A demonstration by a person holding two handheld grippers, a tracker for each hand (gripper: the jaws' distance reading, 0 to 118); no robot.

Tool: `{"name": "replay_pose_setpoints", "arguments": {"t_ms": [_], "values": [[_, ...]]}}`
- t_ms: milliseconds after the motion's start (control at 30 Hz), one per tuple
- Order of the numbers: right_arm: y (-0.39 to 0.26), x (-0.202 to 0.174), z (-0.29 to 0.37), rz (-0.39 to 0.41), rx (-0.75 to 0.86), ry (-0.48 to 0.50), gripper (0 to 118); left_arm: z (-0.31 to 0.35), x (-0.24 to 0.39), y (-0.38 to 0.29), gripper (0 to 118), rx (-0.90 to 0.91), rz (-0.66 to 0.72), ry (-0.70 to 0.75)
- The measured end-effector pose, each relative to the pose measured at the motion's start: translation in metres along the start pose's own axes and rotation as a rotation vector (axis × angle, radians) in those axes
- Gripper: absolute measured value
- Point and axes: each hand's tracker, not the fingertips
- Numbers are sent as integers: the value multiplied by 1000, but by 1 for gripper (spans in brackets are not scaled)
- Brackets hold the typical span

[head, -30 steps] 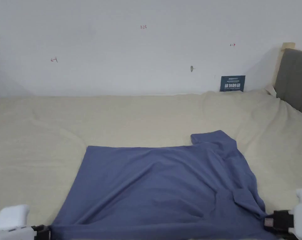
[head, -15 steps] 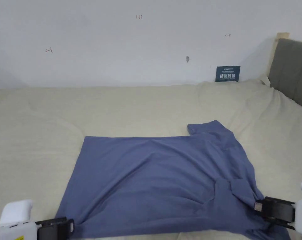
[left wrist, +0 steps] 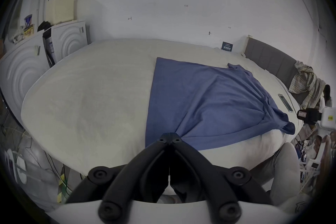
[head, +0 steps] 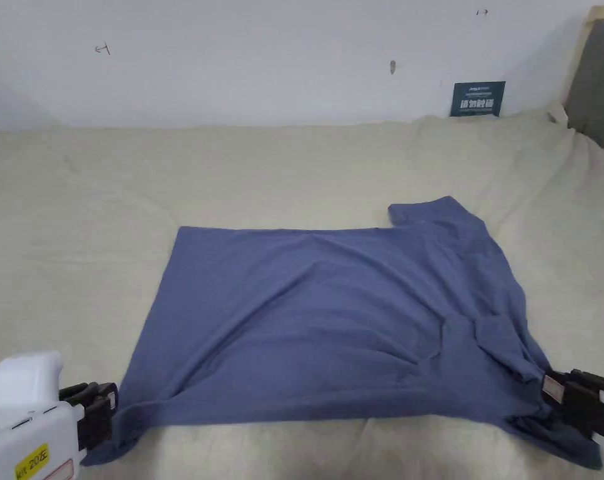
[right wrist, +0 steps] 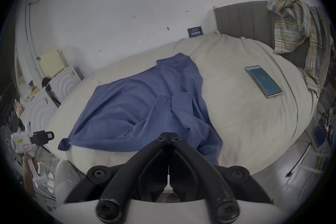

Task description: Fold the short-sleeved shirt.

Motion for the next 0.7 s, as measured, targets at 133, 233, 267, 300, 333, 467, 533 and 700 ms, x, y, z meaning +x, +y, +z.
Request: {"name": "replay_pose_setpoints", "arguments": {"t_ms": [133, 233, 267, 300, 333, 467, 533, 700], "values": [[3, 4, -5, 15, -15, 1, 0, 0, -10, -4, 4, -5, 12, 33], [9, 8, -8, -18, -16, 16, 0, -7, -17, -5, 49, -37, 5, 57], [11, 10, -9, -27, -14, 13, 0, -13, -18, -6, 64, -43, -18, 70], [11, 10, -9, -32, -15, 17, 0, -20, -19, -8, 107, -69, -34, 84], [11, 11, -10, -35, -19, 19, 0, -23, -19, -10, 115, -87, -46, 96], [11, 11, -11, -32, -40, -4, 0, -29, -2, -7, 113, -154, -58, 27], [10, 15, -13, -40, -49, -4, 0, -44, -5, -15, 96, -177, -100, 53], [6, 23, -11, -61, -70, -4, 0, -53, -8, -19, 14, -201, -52, 72]]}}
